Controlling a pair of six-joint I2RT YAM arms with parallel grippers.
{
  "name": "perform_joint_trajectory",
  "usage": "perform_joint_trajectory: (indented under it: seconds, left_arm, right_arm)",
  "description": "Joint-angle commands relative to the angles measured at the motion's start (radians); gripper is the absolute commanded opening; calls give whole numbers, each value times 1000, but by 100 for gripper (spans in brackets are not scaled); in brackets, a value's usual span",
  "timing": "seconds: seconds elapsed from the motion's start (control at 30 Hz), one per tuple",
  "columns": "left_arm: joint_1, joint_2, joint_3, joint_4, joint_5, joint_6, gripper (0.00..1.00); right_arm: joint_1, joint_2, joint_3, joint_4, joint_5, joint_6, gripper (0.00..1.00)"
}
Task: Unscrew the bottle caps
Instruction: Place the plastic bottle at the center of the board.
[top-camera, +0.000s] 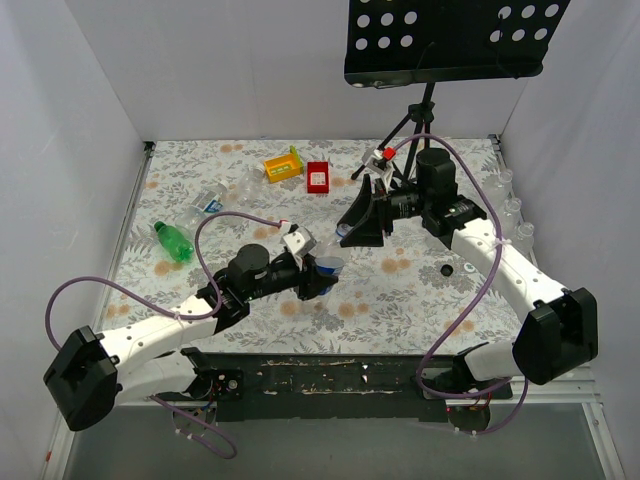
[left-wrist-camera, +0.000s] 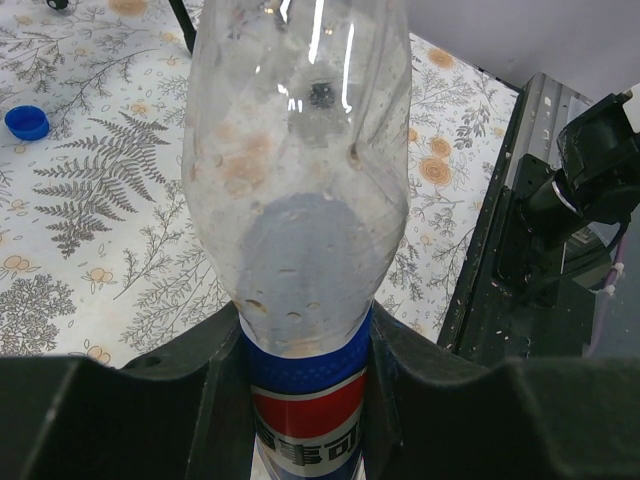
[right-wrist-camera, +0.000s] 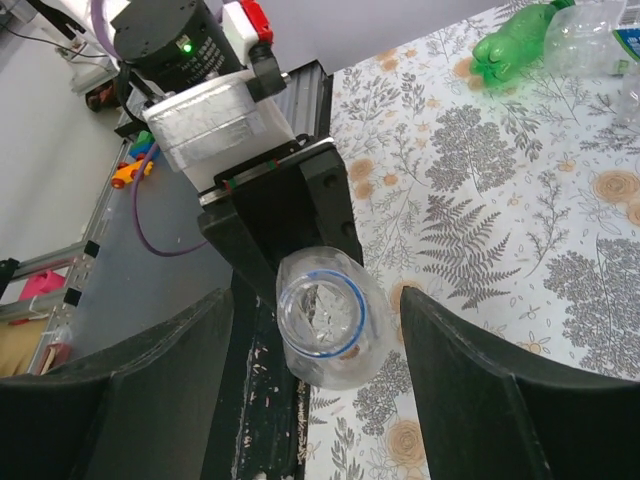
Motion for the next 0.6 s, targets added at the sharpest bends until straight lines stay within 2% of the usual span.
perform_joint_trajectory:
  seconds: [0.0, 0.1, 0.17, 0.27, 0.4, 0.43, 0.57]
  left_arm:
    - [0, 2, 46, 43, -4, -1, 8]
    - [0, 5, 48, 48, -8, -6, 8]
    - [0, 5, 46, 46, -19, -10, 8]
    - [0, 2, 41, 54, -25, -16, 8]
    - [0, 3, 40, 49, -33, -20, 9]
    - [0, -1, 40, 48, -36, -21, 12]
    - [0, -27, 32, 42, -67, -33, 46]
  right_arm:
    - [15, 0, 21, 90, -39, 54, 75]
    - [24, 4, 15, 90, -28, 54, 73]
    - [26, 1, 10, 92, -26, 52, 65]
    - [26, -1, 10, 95, -29, 52, 37]
    - [26, 2, 21, 93, -36, 43, 7]
    - [26, 1, 25, 83, -34, 35, 2]
    - [24, -7, 56, -8, -13, -54, 1]
